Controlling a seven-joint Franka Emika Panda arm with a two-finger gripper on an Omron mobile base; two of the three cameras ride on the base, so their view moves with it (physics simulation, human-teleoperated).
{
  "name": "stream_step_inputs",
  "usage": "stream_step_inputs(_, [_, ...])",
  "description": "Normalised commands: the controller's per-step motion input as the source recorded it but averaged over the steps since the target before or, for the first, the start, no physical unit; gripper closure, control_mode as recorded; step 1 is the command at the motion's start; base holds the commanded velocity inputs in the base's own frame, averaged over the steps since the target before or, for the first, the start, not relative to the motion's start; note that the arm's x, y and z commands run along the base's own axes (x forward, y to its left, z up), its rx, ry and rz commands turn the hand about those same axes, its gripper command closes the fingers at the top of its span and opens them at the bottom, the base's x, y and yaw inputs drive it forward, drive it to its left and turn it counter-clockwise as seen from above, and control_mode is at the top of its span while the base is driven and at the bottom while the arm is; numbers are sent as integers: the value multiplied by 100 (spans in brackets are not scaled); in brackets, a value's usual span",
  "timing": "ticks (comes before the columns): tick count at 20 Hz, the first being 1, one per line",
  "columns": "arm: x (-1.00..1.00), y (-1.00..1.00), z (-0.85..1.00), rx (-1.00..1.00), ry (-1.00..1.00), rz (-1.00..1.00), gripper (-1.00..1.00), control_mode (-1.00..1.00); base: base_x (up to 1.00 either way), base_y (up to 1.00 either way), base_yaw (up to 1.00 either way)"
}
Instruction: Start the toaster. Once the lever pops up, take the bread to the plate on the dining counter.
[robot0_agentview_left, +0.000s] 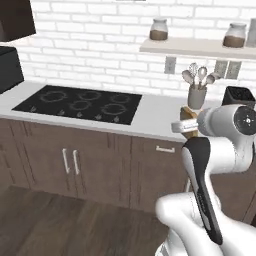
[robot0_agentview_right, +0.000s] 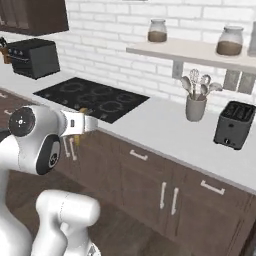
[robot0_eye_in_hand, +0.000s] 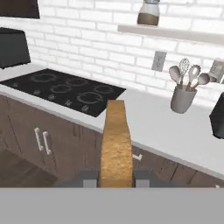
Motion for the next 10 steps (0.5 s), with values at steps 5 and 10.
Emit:
stream_step_inputs(5, [0,0,0,0,0,0,100,100,-61,50,91])
stream_step_inputs(10, [0,0,0,0,0,0,100,100,-43,9,98])
